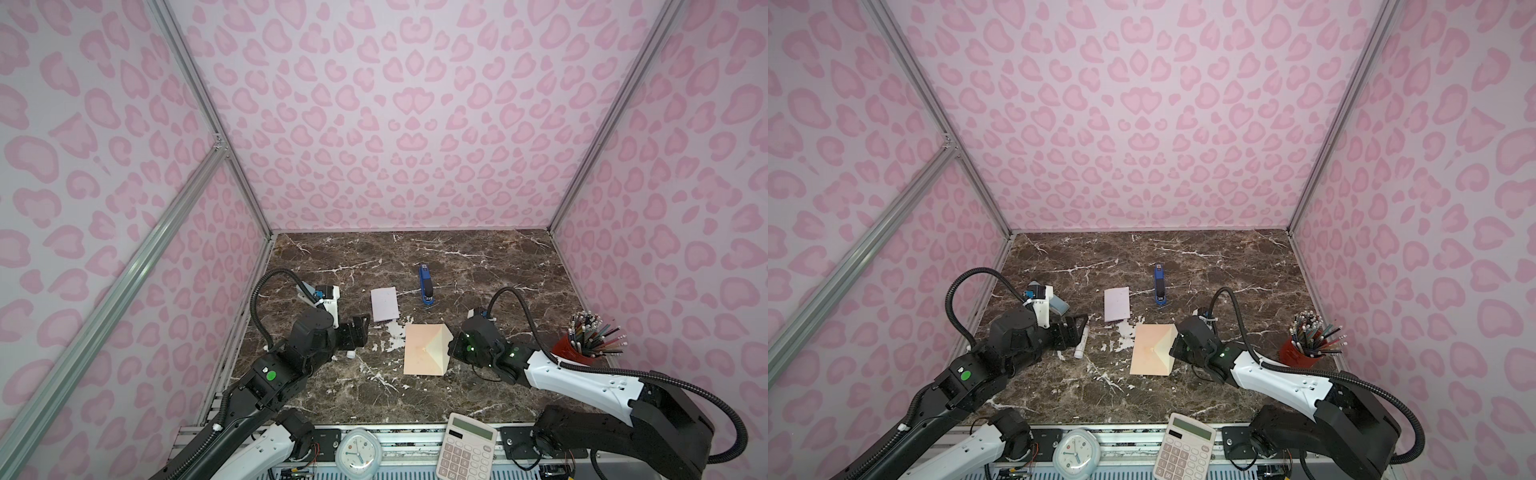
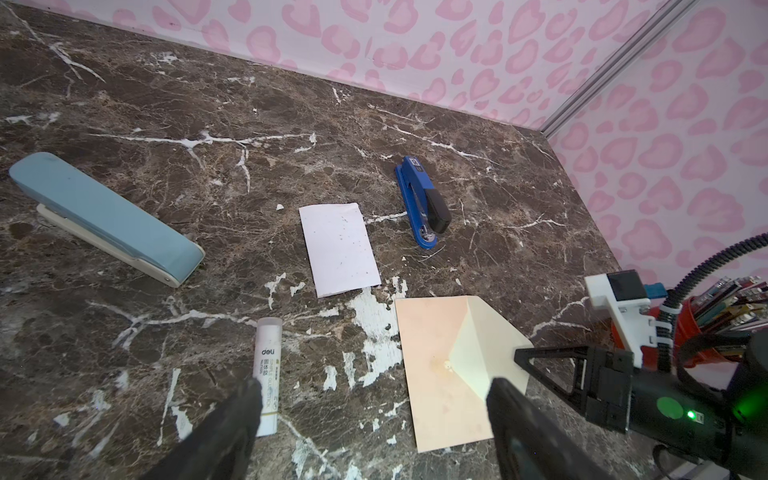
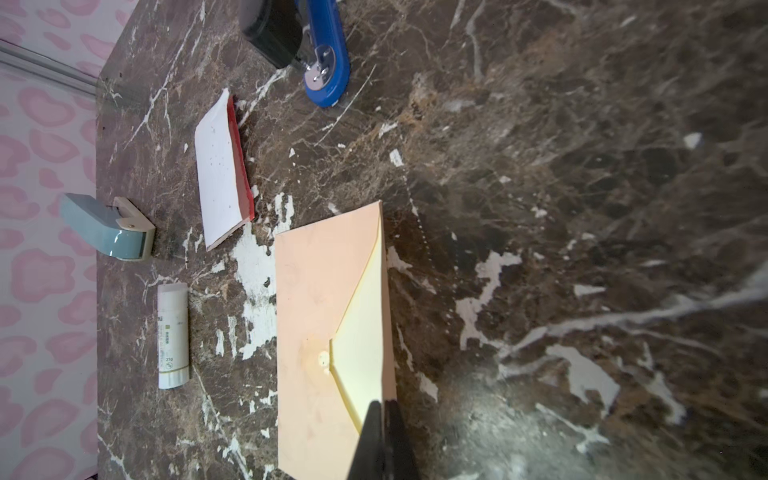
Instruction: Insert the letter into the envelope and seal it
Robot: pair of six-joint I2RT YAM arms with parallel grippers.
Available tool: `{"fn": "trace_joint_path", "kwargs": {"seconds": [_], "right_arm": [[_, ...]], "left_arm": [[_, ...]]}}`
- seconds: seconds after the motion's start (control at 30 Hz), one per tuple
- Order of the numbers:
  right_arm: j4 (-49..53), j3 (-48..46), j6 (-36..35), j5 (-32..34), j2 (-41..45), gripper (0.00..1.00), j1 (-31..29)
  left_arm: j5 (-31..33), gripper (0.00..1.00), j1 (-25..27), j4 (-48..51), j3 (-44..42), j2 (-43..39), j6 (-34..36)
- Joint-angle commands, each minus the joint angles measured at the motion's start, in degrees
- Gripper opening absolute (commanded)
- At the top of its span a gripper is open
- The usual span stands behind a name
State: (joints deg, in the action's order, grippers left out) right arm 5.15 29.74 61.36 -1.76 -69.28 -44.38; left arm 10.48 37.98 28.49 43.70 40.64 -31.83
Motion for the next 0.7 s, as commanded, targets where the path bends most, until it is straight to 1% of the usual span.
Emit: {"fn": "trace_joint_path", "kwargs": {"seconds": [0.0,0.2,0.37,0.67], "right_arm": [[-8.59,-1.0,-2.05,-2.13,-1.51,0.06,0.17],[-13.94,0.52,-4.23,-7.33,-7.34,0.06,0.17],[-14.68,1.37,-5.24,-8.13,-9.19,0.07,0.08],[-13.33,1.38,-6.33,-8.15,-10.02,0.13,0.26]], "left_arm": [[0.09,0.87,-0.03,-0.63,0.29,0.23,0.02],[-0.56,0.88,-0.01,-0.7,0.24,0.49,0.63],[0.28,0.88,0.03,-0.02,0.11,-0.1,1.24],[0.51,0.88,0.06,-0.35,-0.46,0.05,1.07]]}}
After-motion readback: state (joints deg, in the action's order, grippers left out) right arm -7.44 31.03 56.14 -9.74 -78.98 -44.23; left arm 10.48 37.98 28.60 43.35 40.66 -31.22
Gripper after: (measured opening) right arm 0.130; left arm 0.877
